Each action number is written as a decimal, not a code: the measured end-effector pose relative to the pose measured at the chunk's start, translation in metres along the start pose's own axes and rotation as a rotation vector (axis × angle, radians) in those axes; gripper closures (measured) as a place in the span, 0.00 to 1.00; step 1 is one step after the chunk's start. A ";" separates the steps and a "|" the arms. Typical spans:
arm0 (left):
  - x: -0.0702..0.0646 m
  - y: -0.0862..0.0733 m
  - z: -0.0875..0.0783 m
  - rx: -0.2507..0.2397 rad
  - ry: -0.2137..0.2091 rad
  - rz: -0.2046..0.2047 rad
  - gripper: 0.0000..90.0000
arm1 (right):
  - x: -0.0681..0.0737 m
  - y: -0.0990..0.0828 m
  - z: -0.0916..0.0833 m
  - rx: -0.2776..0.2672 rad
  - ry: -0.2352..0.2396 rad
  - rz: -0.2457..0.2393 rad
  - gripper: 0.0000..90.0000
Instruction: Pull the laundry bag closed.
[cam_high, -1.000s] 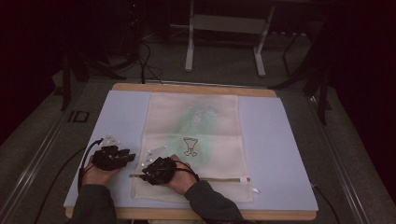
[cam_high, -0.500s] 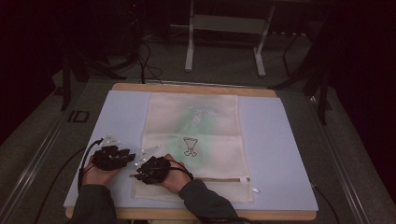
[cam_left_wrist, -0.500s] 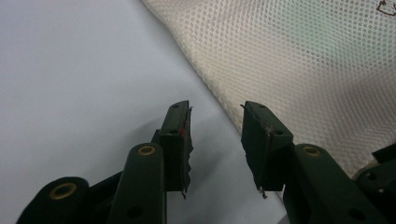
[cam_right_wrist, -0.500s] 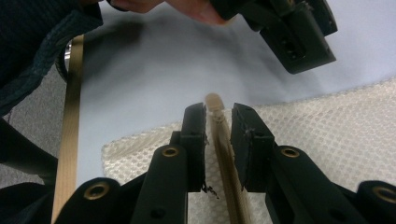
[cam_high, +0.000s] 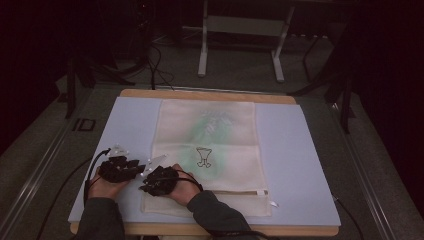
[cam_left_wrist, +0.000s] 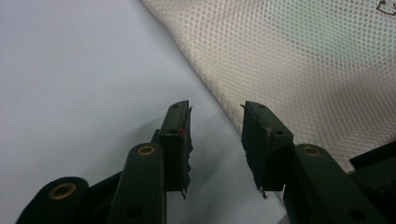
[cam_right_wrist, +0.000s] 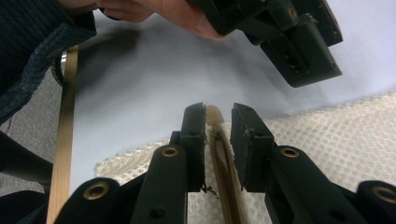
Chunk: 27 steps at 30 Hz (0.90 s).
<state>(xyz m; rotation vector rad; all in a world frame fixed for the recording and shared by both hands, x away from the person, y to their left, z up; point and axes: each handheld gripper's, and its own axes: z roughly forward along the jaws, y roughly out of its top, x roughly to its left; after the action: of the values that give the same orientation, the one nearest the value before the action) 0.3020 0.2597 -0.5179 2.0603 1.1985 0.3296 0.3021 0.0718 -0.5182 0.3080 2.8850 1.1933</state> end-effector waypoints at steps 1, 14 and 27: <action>0.000 0.000 0.000 0.000 0.000 -0.001 0.69 | 0.000 0.000 0.000 0.000 0.000 0.000 0.84; 0.001 0.000 -0.001 -0.004 0.001 -0.005 0.69 | 0.000 0.004 0.012 0.007 0.007 -0.005 0.84; 0.003 0.000 -0.004 -0.015 0.004 -0.016 0.69 | 0.001 0.008 0.027 0.035 -0.010 -0.004 0.84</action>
<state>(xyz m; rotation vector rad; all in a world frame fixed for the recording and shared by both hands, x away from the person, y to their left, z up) 0.3013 0.2639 -0.5159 2.0373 1.2106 0.3350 0.3042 0.0964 -0.5318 0.3078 2.8990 1.1378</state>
